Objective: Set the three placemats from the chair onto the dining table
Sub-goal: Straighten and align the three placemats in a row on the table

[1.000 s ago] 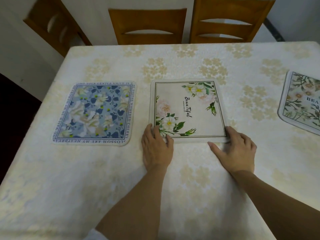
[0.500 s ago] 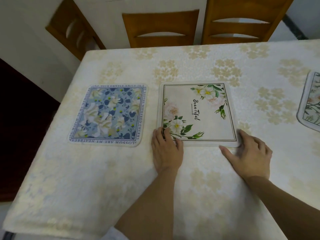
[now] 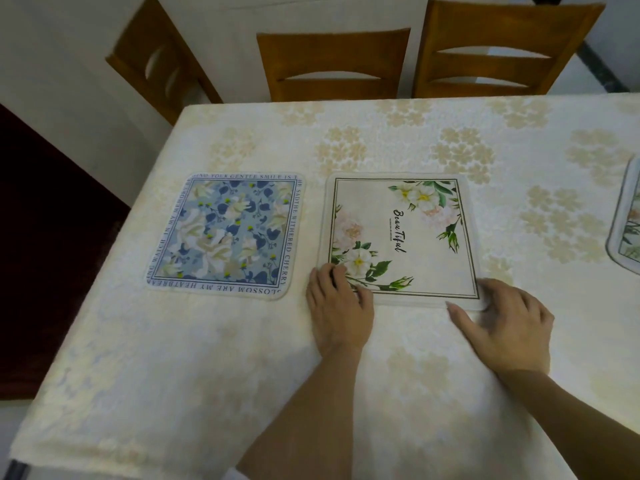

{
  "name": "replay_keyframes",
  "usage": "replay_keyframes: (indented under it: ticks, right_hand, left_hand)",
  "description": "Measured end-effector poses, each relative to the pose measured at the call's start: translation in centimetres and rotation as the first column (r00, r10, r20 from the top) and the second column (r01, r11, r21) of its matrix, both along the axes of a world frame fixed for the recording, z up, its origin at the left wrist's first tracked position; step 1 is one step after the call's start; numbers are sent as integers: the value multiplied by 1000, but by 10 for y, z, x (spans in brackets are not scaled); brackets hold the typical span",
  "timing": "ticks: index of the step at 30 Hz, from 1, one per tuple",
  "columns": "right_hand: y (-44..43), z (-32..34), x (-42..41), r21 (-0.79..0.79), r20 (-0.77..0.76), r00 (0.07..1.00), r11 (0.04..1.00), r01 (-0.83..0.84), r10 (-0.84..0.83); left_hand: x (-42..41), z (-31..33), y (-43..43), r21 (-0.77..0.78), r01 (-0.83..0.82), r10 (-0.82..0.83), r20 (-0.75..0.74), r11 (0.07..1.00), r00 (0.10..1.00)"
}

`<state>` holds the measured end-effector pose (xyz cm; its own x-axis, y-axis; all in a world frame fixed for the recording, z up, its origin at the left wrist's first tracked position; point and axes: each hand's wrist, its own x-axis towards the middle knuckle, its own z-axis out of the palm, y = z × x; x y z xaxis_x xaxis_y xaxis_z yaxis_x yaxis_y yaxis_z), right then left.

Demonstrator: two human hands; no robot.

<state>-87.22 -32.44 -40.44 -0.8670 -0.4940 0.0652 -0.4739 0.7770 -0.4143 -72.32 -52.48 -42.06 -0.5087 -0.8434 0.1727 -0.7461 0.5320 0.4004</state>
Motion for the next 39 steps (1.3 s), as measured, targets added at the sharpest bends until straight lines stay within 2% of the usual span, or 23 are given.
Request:
replay_keyframes:
  ticks: [7, 14, 27, 31, 34, 39]
  right_hand:
    - [-1, -2, -1, 3, -19, 1000, 1000, 11, -11]
    - [0, -7, 0, 34, -108, 994, 999, -25, 29]
    - [1, -10, -3, 80, -114, 993, 997, -4, 14]
    - [0, -12, -3, 95, -128, 992, 995, 3, 10]
    - [-1, -11, -3, 88, -126, 992, 996, 11, 0]
    - [-1, -10, -3, 89, -107, 994, 996, 12, -2]
  left_hand:
    - [1, 5, -1, 14, -84, 83, 30, 996, 996]
    - [1, 1, 0, 32, -17, 17, 9, 999, 1000]
    - [-1, 1, 0, 6, 56, -56, -30, 998, 998]
    - [-2, -1, -1, 7, 125, -125, 104, 992, 987]
    - [-2, 2, -1, 69, 188, -198, 201, 980, 959]
    - [0, 5, -3, 114, 207, -229, 242, 972, 943]
